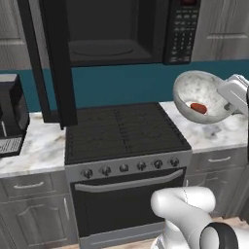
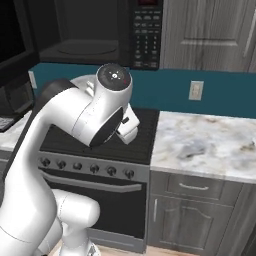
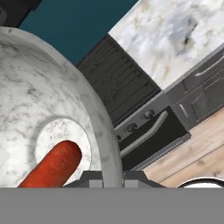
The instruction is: Pick the carrot from the sink and place it in the bowl. Then pick the bowl and place it in the microwave. Then close the microwave door and press the start button.
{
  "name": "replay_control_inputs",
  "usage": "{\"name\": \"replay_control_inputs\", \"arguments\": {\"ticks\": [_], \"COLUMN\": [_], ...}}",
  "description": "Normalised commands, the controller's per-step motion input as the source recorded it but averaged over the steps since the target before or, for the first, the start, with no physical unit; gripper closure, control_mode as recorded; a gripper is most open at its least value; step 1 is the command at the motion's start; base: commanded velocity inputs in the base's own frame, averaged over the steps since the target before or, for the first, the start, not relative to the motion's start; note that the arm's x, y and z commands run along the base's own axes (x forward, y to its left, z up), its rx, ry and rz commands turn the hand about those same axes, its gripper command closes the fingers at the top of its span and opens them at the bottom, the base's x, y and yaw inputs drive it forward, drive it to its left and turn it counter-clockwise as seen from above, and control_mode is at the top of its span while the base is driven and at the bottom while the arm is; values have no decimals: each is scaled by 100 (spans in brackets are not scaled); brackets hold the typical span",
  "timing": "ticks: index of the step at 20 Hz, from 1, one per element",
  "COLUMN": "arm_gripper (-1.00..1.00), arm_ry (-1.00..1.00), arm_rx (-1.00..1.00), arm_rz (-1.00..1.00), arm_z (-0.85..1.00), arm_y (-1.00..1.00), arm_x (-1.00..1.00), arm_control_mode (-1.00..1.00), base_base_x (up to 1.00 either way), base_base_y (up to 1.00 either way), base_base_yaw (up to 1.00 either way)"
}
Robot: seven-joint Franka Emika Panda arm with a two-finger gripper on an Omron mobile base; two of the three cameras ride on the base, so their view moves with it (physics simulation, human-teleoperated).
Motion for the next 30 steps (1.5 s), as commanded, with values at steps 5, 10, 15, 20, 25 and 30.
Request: {"name": "replay_control_inputs", "arguments": {"ticks": [5,10,15,20,25,30], "arm_gripper": [100,100,100,100,100,100], "arm_ry": [0,0,0,0,0,0], "arm_rx": [0,0,0,0,0,0], "arm_rz": [0,0,0,0,0,0], "arm_z": [0,0,0,0,0,0], "arm_y": [0,0,0,0,0,0], "arm_x": [0,0,0,0,0,0], "arm_control_mode": [100,100,100,100,100,100], "base_base_x": [29,43,50,49,25,15], "base_base_y": [0,0,0,0,0,0], "base_base_yaw": [20,13,7,4,4,3]}}
